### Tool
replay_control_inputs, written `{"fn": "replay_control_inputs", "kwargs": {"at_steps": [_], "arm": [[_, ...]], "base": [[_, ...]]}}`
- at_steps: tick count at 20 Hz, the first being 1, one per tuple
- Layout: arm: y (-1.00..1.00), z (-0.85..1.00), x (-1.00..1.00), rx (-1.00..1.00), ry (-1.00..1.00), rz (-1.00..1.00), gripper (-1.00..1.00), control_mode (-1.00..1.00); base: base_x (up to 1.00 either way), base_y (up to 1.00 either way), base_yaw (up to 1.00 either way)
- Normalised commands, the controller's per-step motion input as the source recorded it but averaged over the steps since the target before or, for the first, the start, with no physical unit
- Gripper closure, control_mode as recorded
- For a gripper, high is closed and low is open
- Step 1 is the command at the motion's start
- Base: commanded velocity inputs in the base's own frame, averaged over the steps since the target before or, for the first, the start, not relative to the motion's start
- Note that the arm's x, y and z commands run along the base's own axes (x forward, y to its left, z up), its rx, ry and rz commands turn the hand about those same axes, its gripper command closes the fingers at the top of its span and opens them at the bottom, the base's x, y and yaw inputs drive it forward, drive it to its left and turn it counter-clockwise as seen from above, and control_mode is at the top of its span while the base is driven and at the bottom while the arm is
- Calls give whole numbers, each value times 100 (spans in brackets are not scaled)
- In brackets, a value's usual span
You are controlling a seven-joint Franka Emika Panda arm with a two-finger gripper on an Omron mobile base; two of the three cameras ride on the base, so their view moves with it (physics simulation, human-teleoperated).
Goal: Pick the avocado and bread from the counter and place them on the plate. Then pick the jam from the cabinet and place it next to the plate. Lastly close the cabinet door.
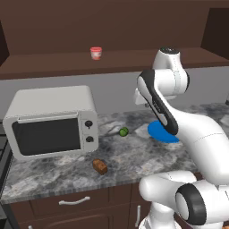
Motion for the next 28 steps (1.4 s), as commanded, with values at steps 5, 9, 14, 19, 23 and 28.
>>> {"fn": "replay_control_inputs", "kwargs": {"at_steps": [5, 9, 14, 19, 23, 28], "arm": [[6, -9, -9, 0, 0, 0, -100, -100], [13, -18, -19, 0, 0, 0, -100, -100], [18, -21, -9, 0, 0, 0, -100, -100], [11, -24, 0, 2, 0, -4, -100, -100], [5, -11, -1, 6, 0, -11, -100, -100], [5, -5, 0, 8, 0, -17, -100, -100]], "base": [[0, 0, 0], [0, 0, 0], [0, 0, 0], [0, 0, 0], [0, 0, 0], [0, 0, 0]]}}
